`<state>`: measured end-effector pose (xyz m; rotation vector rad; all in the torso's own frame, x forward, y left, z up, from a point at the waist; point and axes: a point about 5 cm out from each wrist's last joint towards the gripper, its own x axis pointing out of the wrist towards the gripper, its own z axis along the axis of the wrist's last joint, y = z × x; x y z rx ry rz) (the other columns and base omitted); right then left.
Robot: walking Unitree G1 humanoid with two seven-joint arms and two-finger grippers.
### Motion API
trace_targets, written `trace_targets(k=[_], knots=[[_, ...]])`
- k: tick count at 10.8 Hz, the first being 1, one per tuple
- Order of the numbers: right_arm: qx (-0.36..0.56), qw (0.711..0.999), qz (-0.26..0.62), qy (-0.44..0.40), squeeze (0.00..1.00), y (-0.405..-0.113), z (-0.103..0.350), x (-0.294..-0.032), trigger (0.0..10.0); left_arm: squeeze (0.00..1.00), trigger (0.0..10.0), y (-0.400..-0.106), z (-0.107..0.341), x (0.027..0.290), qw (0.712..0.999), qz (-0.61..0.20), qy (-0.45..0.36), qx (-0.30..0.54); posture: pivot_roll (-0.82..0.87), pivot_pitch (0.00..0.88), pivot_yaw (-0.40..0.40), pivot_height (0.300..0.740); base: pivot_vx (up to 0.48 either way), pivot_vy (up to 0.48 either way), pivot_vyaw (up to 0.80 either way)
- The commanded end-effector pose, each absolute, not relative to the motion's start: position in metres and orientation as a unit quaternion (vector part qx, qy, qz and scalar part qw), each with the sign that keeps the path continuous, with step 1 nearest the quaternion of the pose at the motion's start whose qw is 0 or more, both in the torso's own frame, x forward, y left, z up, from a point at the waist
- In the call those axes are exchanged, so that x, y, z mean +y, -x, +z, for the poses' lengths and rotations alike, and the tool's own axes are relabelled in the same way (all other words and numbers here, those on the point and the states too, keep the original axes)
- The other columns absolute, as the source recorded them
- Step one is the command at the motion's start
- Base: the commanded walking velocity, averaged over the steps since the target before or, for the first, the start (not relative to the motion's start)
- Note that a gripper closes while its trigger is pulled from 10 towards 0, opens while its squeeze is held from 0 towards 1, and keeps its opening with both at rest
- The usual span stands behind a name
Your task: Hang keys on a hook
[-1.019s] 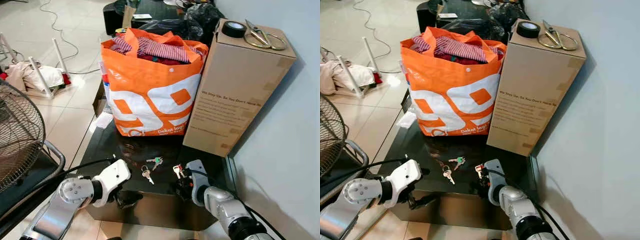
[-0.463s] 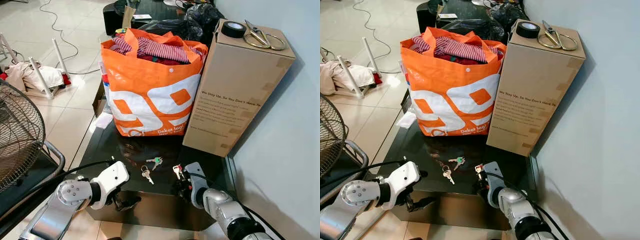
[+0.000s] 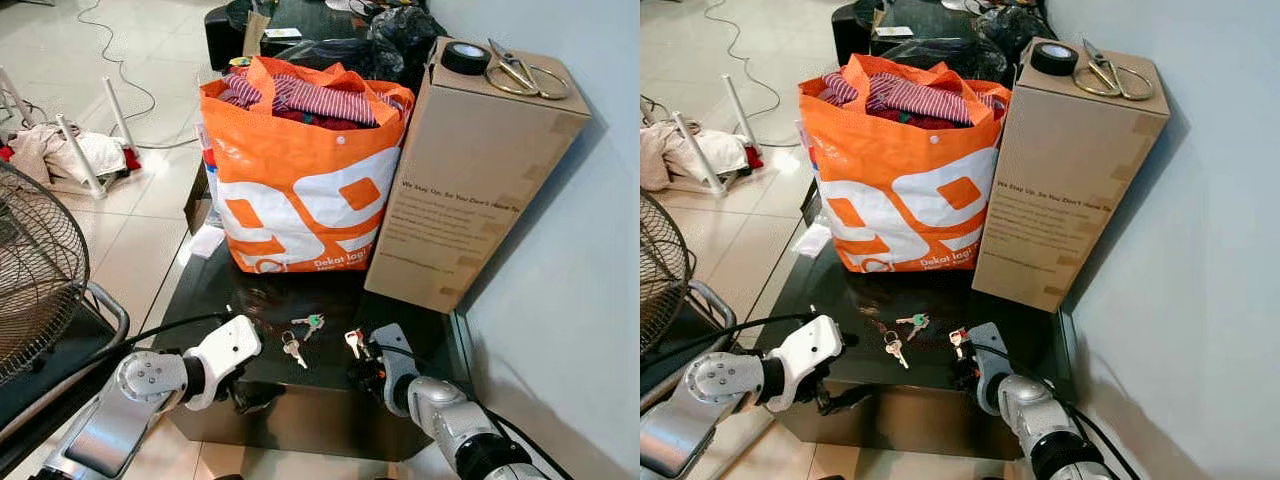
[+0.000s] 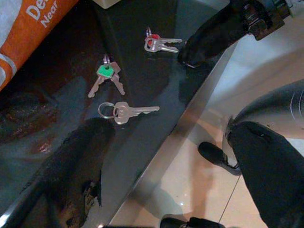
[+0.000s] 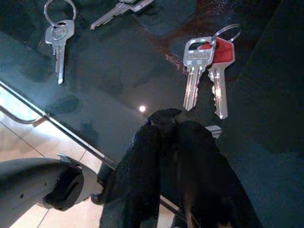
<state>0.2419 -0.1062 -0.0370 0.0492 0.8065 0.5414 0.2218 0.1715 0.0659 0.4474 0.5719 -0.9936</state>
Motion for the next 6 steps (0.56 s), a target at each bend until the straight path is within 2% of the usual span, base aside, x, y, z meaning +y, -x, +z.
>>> trace_targets(k=[1,5,6], knots=[[0.384,0.888,0.251,-0.022,0.0,-0.246,-0.035,-0.111,0.0,0.0,10.0,-0.224,0.066,0.169,0.814,-0.471,-0.212,0.265,-0.04,0.0,-0.047,0.74,0.0,0.0,0.0],[0.347,0.905,0.243,-0.037,0.0,-0.261,-0.021,-0.12,0.0,0.0,10.0,-0.238,0.07,0.162,0.824,-0.469,-0.206,0.241,-0.06,0.0,-0.031,0.74,0.0,0.0,0.0],[0.303,0.915,0.265,-0.039,0.0,-0.264,-0.007,-0.128,0.0,0.0,10.0,-0.244,0.078,0.158,0.844,-0.455,-0.186,0.215,-0.06,0.0,-0.033,0.74,0.0,0.0,0.0]])
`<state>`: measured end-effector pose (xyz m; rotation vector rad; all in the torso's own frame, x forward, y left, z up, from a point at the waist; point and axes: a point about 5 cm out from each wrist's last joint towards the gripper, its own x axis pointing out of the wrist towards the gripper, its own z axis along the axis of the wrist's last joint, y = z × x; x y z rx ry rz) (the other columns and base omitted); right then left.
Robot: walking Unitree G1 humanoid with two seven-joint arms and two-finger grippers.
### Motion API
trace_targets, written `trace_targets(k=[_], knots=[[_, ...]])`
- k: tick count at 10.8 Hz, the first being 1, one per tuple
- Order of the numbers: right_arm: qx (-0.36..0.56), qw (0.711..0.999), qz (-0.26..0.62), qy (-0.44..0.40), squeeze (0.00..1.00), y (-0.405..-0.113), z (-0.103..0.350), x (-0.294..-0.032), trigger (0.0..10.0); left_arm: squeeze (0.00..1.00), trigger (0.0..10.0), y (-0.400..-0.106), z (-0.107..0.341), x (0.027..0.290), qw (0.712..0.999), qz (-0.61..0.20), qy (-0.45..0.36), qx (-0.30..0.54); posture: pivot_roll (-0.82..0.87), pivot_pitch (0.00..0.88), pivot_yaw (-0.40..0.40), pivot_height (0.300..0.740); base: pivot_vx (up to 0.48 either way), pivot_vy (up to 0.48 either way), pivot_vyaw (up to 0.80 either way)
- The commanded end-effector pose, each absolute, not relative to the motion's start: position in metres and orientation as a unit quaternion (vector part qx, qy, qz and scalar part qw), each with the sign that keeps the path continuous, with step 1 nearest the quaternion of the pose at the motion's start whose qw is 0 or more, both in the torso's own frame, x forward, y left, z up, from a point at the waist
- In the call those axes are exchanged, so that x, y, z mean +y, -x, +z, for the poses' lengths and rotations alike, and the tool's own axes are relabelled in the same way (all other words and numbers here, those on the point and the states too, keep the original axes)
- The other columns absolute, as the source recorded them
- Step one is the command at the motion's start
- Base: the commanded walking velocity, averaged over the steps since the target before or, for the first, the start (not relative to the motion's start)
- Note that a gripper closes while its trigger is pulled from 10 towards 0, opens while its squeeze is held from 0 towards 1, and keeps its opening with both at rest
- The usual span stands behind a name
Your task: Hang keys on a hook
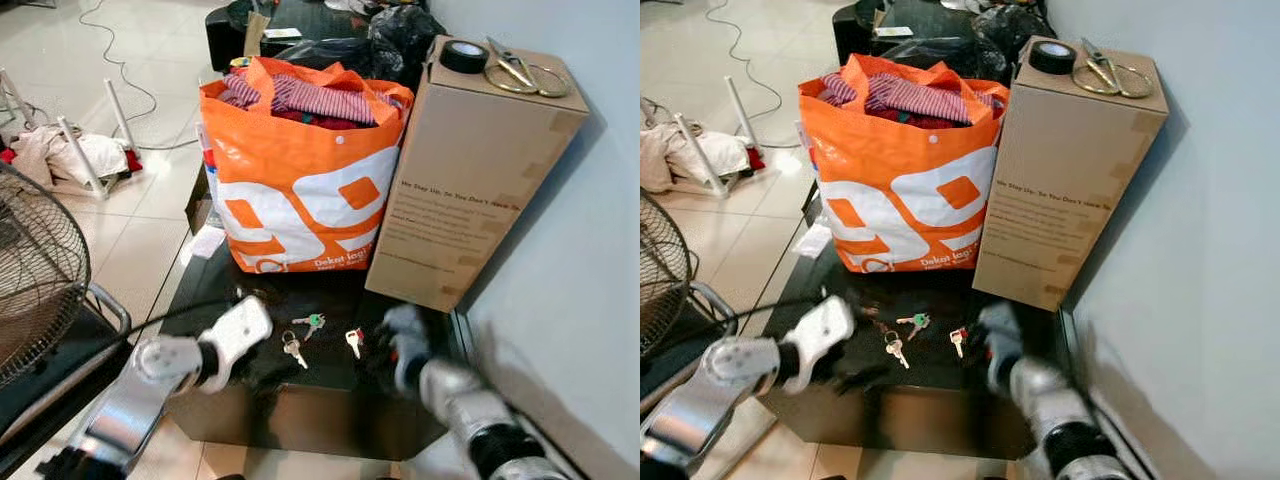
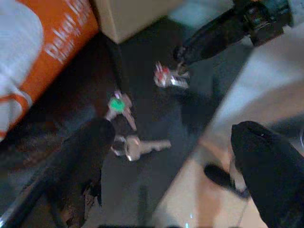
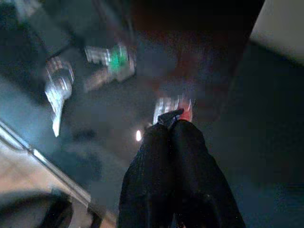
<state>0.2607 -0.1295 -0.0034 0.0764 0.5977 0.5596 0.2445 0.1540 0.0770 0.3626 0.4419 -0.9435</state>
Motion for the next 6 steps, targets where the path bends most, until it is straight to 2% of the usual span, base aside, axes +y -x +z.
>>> trace_targets(k=[1,3,4,5,6], knots=[[0.253,0.925,0.277,-0.054,0.0,-0.262,0.013,-0.14,0.0,0.0,10.0,-0.253,0.091,0.157,0.882,-0.409,-0.161,0.172,-0.06,0.0,-0.027,0.74,0.0,0.0,0.0],[0.173,0.953,0.241,-0.068,0.0,-0.261,0.048,-0.16,0.0,0.0,10.0,-0.27,0.111,0.155,0.93,-0.32,-0.147,0.104,-0.05,0.0,-0.02,0.74,0.0,0.0,0.0],[0.156,0.959,0.227,-0.071,0.0,-0.262,0.056,-0.164,0.0,0.0,10.0,-0.273,0.117,0.154,0.939,-0.301,-0.143,0.088,-0.05,0.0,-0.018,0.74,0.0,0.0,0.0],[0.093,0.979,0.171,-0.059,0.0,-0.266,0.087,-0.175,0.0,0.0,10.0,-0.279,0.137,0.147,0.957,-0.256,-0.128,0.04,-0.05,0.0,0.0,0.74,0.0,0.0,0.0],[0.061,0.987,0.14,-0.059,0.0,-0.265,0.1,-0.176,0.0,0.0,10.0,-0.277,0.138,0.145,0.963,-0.236,-0.128,0.035,-0.04,0.0,0.005,0.74,0.0,0.0,0.0]])
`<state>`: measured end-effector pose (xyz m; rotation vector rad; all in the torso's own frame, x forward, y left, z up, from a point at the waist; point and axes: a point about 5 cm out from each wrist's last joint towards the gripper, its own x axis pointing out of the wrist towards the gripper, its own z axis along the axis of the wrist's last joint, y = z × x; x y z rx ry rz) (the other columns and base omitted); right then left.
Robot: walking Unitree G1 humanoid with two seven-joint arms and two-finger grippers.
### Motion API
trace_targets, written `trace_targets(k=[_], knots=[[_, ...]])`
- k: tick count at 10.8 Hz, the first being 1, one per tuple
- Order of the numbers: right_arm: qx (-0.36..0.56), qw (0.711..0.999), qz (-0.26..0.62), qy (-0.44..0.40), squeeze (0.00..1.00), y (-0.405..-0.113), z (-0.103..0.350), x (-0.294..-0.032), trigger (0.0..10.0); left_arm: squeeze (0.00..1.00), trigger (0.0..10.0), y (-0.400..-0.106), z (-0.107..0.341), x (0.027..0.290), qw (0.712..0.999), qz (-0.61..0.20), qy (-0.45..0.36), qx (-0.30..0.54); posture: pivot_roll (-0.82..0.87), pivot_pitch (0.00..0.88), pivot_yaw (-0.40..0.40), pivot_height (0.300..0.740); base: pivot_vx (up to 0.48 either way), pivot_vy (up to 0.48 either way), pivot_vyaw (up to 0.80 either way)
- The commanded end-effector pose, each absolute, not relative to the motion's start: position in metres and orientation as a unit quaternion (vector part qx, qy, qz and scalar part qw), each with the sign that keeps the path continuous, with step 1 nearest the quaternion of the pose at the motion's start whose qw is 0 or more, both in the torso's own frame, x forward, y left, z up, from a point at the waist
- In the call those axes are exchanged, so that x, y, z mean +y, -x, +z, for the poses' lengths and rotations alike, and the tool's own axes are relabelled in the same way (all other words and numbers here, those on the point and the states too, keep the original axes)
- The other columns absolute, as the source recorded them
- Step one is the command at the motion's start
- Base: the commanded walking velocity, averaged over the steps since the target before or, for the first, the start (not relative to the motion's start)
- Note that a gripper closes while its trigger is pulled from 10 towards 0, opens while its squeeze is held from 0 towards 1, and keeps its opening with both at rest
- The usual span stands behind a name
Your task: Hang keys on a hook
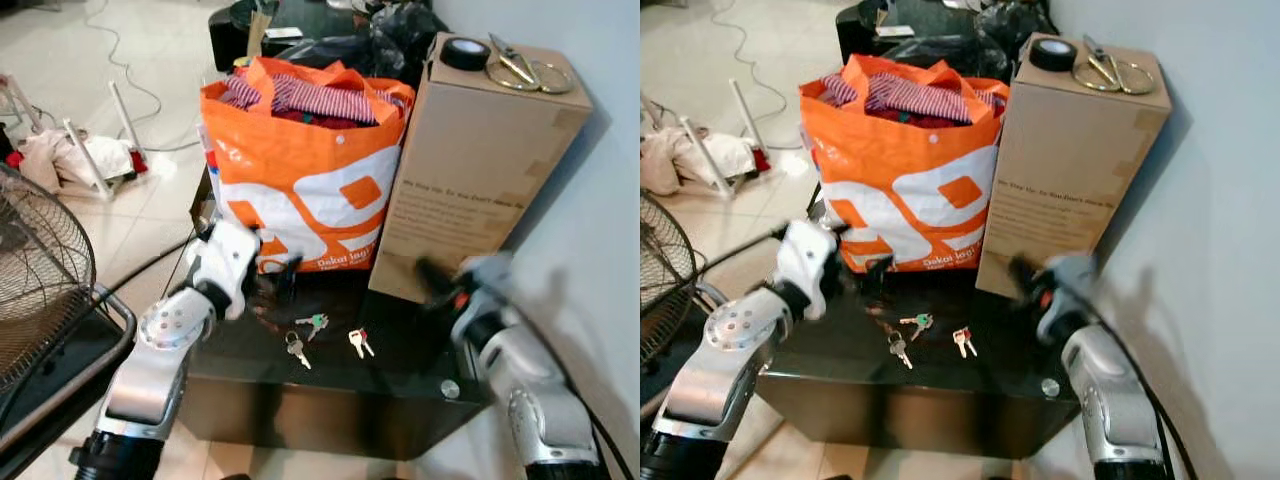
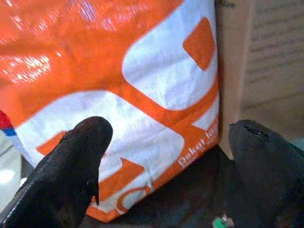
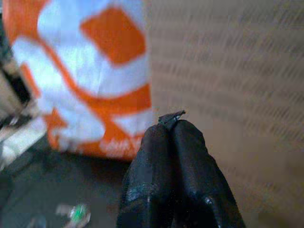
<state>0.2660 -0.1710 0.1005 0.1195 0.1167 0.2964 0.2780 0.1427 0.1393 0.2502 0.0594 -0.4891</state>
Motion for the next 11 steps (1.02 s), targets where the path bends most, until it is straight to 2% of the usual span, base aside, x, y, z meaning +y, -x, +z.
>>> trace_targets(k=[1,2,3,4,5,11], knots=[[0.045,0.99,0.121,-0.052,0.0,-0.264,0.106,-0.174,0.0,0.0,10.0,-0.275,0.137,0.145,0.968,-0.216,-0.125,0.031,-0.04,0.0,0.004,0.74,0.0,0.0,0.0],[0.039,0.994,0.093,-0.053,0.0,-0.263,0.106,-0.17,1.1,0.0,10.0,-0.272,0.133,0.149,0.977,-0.175,-0.117,0.034,-0.03,0.0,-0.005,0.74,0.0,0.0,0.0],[0.053,0.995,0.068,-0.052,0.0,-0.261,0.102,-0.168,8.0,0.0,10.0,-0.27,0.128,0.154,0.981,-0.148,-0.117,0.041,-0.03,0.0,-0.017,0.74,0.0,0.0,0.0],[0.069,0.994,0.069,-0.055,0.0,-0.26,0.099,-0.167,10.0,0.0,10.0,-0.269,0.127,0.156,0.983,-0.139,-0.115,0.044,-0.02,0.0,-0.025,0.74,0.0,0.0,0.0],[0.075,0.993,0.071,-0.05,0.0,-0.259,0.098,-0.166,10.0,0.0,10.0,-0.269,0.127,0.156,0.983,-0.137,-0.114,0.044,-0.02,0.0,-0.027,0.74,0.0,0.0,0.0],[0.094,0.994,0.05,-0.026,0.0,-0.255,0.096,-0.172,10.0,0.0,10.0,-0.27,0.122,0.156,0.983,-0.134,-0.116,0.055,-0.05,0.0,0.006,0.74,0.0,0.285,0.0]])
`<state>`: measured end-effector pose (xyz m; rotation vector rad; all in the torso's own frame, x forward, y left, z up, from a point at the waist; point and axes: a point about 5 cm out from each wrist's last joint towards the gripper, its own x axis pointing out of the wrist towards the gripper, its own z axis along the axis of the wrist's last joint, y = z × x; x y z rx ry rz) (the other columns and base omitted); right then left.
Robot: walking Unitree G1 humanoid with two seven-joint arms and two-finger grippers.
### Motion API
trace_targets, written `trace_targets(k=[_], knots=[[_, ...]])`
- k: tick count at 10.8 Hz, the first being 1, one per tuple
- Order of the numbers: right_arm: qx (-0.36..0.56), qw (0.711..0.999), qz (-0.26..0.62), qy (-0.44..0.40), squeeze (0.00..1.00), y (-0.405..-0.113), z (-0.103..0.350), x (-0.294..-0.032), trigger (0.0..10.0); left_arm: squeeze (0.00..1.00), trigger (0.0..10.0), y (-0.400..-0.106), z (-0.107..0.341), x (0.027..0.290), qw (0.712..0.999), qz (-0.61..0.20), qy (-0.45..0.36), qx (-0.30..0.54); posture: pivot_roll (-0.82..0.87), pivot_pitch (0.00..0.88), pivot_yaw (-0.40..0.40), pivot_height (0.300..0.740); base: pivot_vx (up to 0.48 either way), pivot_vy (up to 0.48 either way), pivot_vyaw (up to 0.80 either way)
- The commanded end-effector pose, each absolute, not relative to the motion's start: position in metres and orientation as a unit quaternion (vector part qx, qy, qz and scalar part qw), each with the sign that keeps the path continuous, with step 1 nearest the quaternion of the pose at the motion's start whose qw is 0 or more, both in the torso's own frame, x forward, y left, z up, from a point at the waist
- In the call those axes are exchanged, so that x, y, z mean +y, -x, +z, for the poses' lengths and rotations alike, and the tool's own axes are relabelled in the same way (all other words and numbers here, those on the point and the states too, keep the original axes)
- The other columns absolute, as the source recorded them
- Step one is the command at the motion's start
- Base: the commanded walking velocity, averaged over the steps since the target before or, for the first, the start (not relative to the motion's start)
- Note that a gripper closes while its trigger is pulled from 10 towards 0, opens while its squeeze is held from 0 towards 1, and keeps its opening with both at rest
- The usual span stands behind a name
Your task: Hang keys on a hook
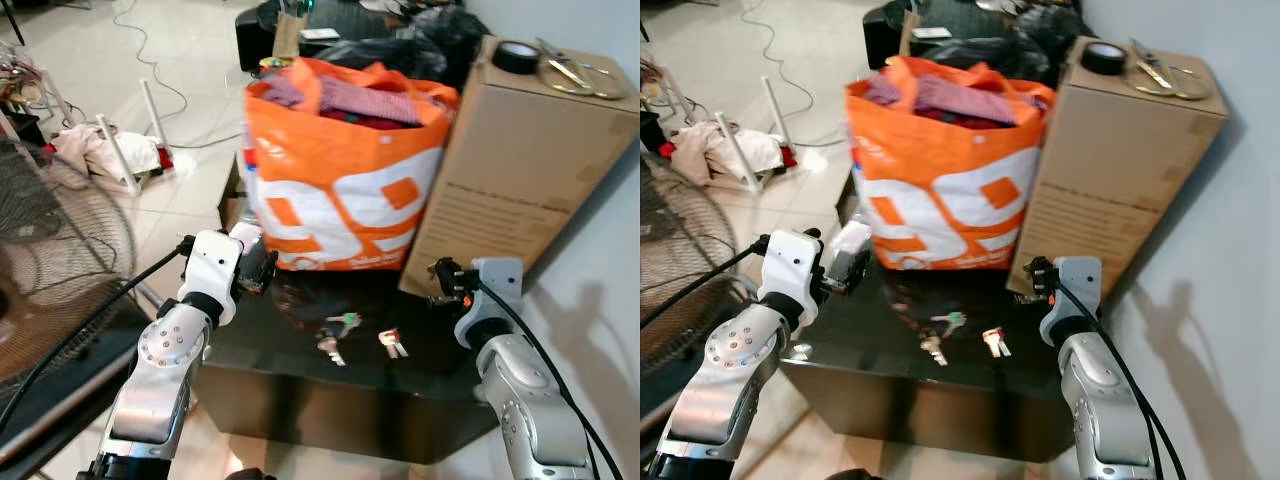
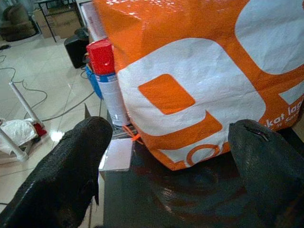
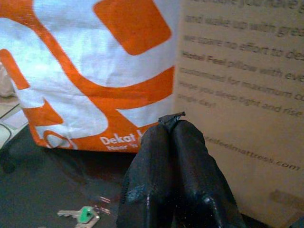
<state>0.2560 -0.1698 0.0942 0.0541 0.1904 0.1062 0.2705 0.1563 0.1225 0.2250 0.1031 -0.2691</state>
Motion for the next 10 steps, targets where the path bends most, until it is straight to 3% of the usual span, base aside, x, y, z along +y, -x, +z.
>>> trace_targets(k=[1,10], knots=[[0.096,0.994,0.052,-0.023,0.0,-0.2547,0.0955,-0.1714,10.0,0.0,10.0,-0.2697,0.121,0.158,0.983,-0.131,-0.116,0.057,-0.05,0.0,0.001,0.74,0.0,0.307,0.0],[0.108,0.993,0.039,-0.02,0.0,-0.2491,0.0971,-0.1773,10.0,0.0,10.0,-0.2725,0.1178,0.1529,0.983,-0.134,-0.106,0.06,-0.09,0.0,0.008,0.74,0.0,0.338,0.0]])
